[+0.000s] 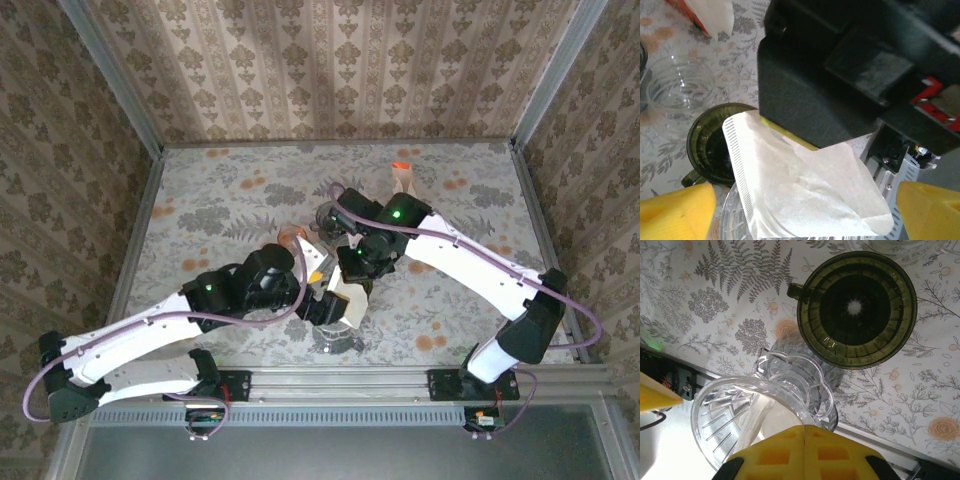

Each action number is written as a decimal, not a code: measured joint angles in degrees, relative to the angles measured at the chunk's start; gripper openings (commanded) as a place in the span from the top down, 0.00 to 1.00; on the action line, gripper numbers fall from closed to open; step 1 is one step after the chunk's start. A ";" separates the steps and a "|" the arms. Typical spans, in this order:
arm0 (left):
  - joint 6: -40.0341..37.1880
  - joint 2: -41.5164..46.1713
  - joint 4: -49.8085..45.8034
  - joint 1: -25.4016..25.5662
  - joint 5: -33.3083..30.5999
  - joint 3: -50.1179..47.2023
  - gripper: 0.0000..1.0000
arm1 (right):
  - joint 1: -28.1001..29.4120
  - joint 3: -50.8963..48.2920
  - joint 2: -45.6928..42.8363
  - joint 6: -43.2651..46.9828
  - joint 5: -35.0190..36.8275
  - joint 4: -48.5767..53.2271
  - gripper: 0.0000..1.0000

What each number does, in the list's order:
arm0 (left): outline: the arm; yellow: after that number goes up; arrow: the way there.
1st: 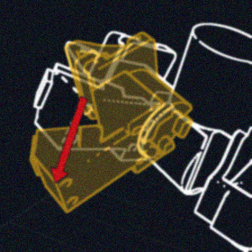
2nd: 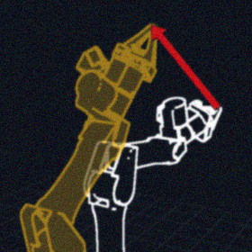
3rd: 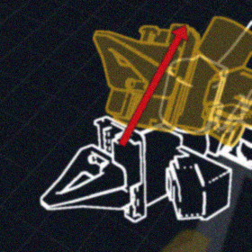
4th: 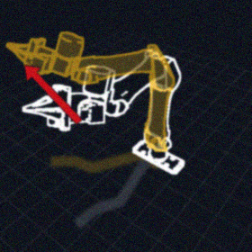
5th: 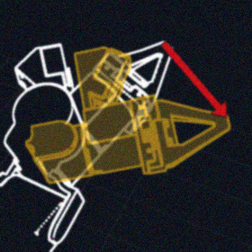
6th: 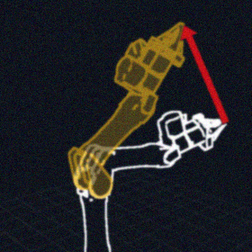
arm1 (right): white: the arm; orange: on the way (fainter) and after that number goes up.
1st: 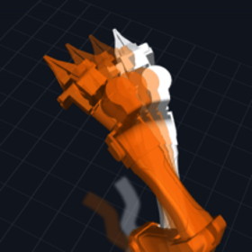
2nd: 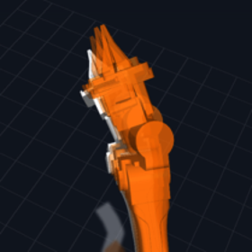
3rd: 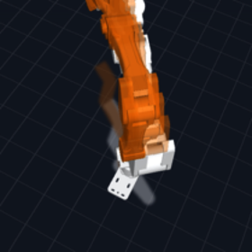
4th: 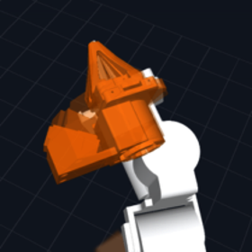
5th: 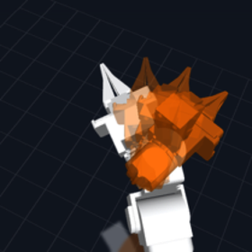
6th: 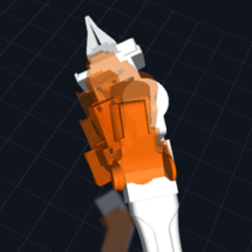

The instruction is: Place the coffee filter in the dripper

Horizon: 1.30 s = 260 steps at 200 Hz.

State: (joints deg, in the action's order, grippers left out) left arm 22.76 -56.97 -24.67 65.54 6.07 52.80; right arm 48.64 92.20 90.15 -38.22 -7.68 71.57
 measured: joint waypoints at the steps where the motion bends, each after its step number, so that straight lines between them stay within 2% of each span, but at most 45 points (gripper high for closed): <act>1: 0.11 -0.07 -0.04 0.00 0.04 0.00 0.16 | 0.00 -0.02 0.00 0.00 0.00 -0.02 0.92; 70: 0.02 -0.83 -2.58 0.00 -0.37 0.11 0.40 | 0.00 -0.83 -1.64 -0.57 0.07 -1.18 0.77; 104: 0.17 -0.44 -3.50 -0.37 -0.55 0.11 0.36 | 0.00 -1.01 -3.13 -0.70 0.96 -1.75 0.57; 116: 0.42 -0.04 -3.56 -0.66 -0.57 0.11 0.34 | 0.00 -1.77 -4.37 -0.70 1.68 -2.51 0.54; 180: 1.68 2.86 -3.61 -2.82 0.37 -1.40 0.36 | 0.87 -15.15 -19.82 0.94 4.42 -10.51 0.47; 219: 2.86 3.26 -3.19 -3.06 1.57 -2.69 0.37 | 4.44 -20.13 -20.79 1.57 5.64 -15.26 0.44; 260: 4.24 4.39 -3.37 -3.08 1.60 -4.83 0.39 | 6.05 -24.04 -21.97 1.57 6.23 -18.34 0.45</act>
State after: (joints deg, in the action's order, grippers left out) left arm 27.00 -52.58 -28.03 62.46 7.66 47.97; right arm 54.70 68.16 68.18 -36.64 -1.45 53.23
